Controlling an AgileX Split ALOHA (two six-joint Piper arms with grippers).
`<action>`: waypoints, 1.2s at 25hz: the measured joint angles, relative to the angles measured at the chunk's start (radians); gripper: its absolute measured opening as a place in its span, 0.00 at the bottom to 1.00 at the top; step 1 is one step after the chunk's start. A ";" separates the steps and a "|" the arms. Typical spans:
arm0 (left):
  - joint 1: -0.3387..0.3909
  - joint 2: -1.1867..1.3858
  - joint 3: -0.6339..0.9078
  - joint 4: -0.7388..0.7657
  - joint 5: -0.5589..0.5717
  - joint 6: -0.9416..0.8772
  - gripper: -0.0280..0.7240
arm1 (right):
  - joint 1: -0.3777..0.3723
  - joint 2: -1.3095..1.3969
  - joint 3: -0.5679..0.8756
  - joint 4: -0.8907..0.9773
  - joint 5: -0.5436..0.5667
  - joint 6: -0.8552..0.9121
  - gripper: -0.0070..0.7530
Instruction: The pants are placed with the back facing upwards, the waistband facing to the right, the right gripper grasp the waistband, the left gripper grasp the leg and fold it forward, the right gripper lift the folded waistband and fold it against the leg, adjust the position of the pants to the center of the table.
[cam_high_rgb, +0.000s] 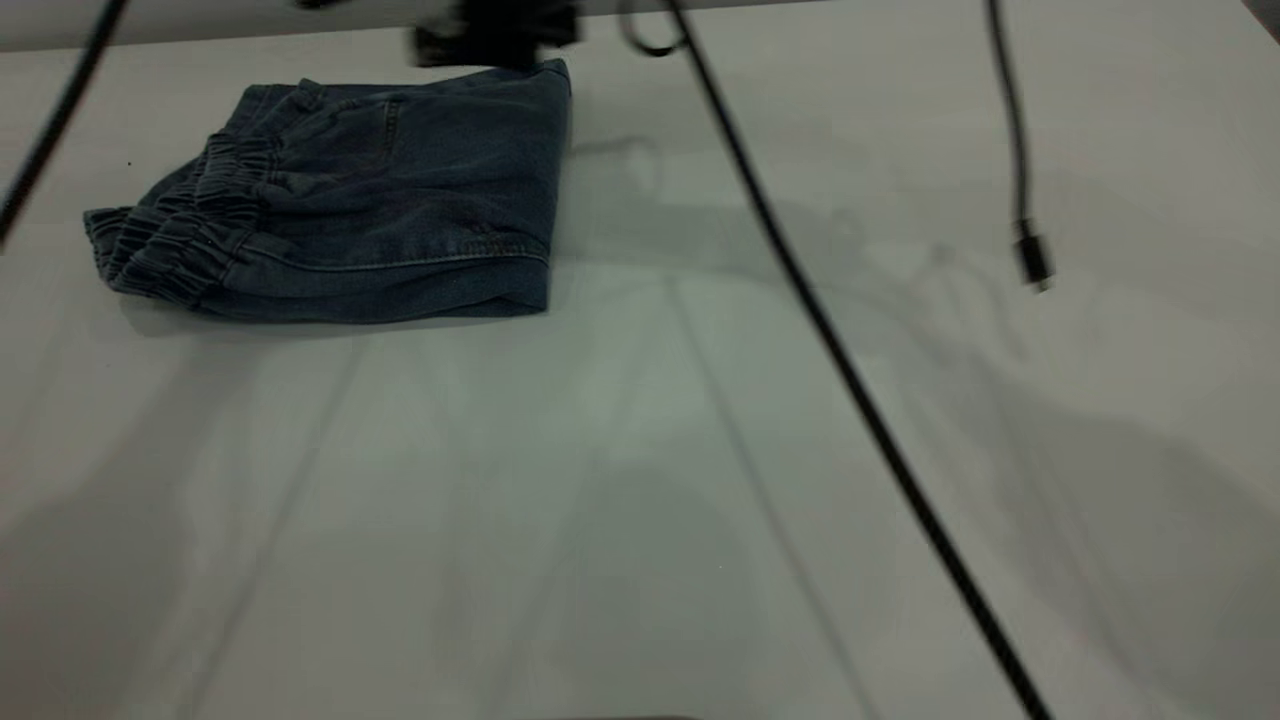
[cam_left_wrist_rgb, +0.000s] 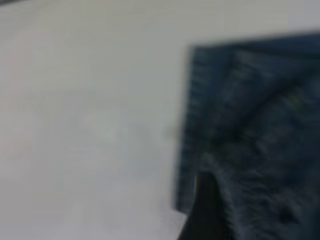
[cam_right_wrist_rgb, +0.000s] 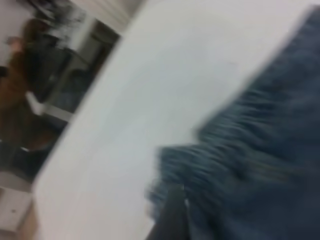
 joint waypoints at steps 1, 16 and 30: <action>0.000 0.005 0.000 -0.060 0.019 0.063 0.71 | -0.023 0.000 0.000 -0.063 0.007 0.053 0.80; 0.000 0.256 -0.006 -0.320 0.103 0.715 0.71 | -0.206 -0.050 -0.001 -0.974 0.168 0.627 0.76; -0.029 0.350 -0.006 -0.222 0.093 0.698 0.71 | -0.210 -0.236 -0.001 -1.177 0.187 0.725 0.76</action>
